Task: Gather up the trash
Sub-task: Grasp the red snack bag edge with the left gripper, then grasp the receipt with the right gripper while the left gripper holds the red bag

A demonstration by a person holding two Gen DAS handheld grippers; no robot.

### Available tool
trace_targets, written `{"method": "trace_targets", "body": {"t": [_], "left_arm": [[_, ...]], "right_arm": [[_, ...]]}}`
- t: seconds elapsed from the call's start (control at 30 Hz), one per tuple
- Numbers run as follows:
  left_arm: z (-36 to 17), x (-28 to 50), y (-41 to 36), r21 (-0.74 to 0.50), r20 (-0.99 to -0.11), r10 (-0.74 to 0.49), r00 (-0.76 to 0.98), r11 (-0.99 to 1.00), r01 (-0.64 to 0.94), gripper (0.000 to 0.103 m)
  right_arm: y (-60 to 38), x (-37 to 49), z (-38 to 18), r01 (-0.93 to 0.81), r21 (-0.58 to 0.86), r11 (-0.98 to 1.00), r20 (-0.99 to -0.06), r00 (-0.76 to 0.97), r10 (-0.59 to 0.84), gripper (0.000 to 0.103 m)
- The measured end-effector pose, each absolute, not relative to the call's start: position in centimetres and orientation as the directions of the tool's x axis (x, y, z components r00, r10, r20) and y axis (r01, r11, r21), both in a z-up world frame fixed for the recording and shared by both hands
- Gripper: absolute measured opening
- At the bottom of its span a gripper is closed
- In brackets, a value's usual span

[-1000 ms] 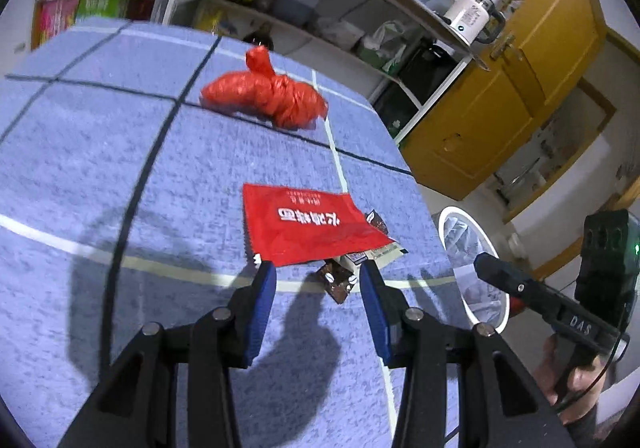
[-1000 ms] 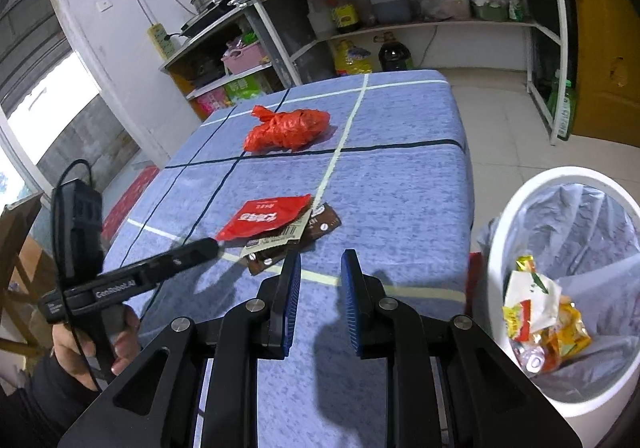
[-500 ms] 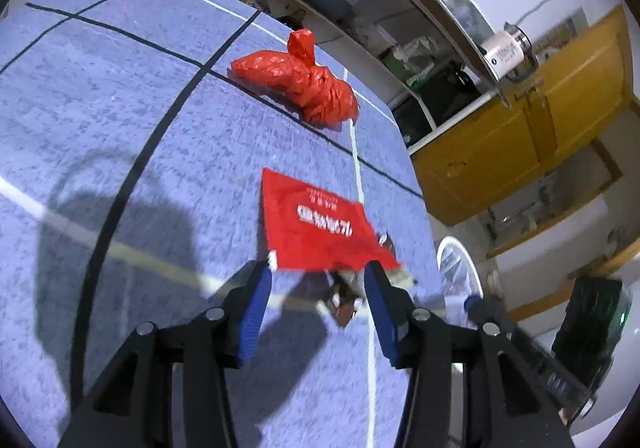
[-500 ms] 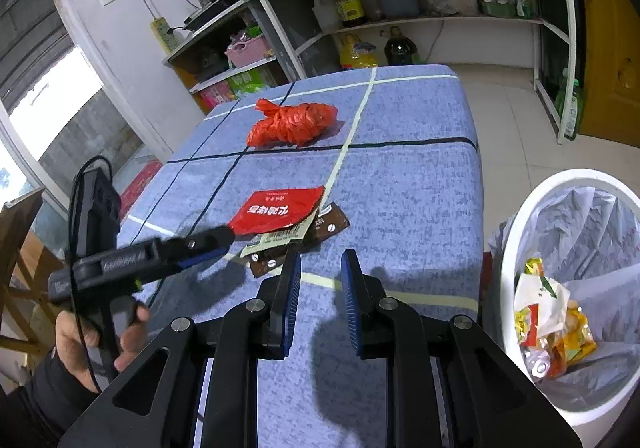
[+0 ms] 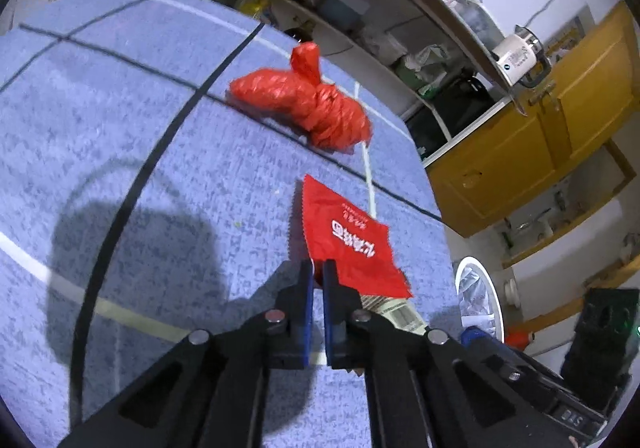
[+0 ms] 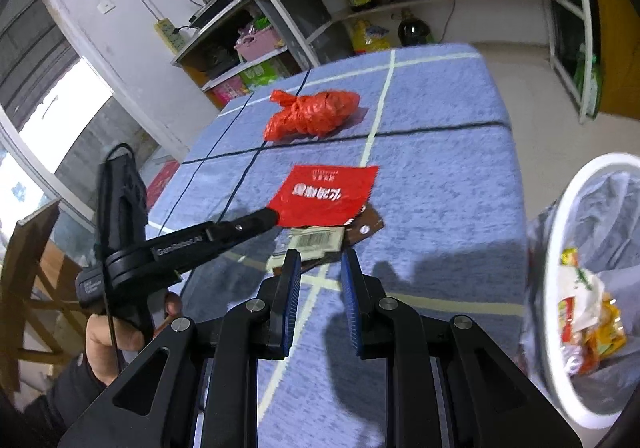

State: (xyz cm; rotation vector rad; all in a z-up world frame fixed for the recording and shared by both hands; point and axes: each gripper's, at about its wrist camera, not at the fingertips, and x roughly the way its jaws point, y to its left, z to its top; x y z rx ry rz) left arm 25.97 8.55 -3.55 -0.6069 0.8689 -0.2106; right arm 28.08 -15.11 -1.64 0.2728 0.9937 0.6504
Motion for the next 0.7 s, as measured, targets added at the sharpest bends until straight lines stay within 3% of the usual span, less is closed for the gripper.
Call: {"method": "trace_targets", "body": {"t": [0.23,0.5,0.53,0.6,0.7], "left_arm": [[-1.6,25.1,9.1,-0.547,-0.617,-0.409,0.672,0.837,0.007,0.003],[-0.4,24.1,10.7,-0.549,-0.587,-0.404,0.702,0.835,0.021,0.001],[-0.3,24.0,11.0,-0.55,-0.583,-0.402,0.706,0.835,0.022,0.001],[-0.2,23.8,11.4,-0.55,-0.579,-0.399,0.71,0.835,0.021,0.001],[-0.2,23.5,12.0,-0.547,-0.578,-0.392,0.715,0.837,0.017,0.001]], "right_arm": [[-15.0,30.5,-4.8,-0.246,0.656,0.714,-0.658,0.277,0.7,0.022],[-14.5,31.4,-5.5,-0.194,0.729,0.656,-0.605,0.265,0.751,0.022],[-14.3,31.5,-5.6,-0.19,0.726,0.661,-0.609,0.268,0.747,0.021],[-14.1,31.6,-5.6,-0.187,0.722,0.666,-0.614,0.27,0.742,0.007],[-13.7,31.6,-5.5,-0.186,0.72,0.669,-0.617,0.268,0.739,0.006]]}}
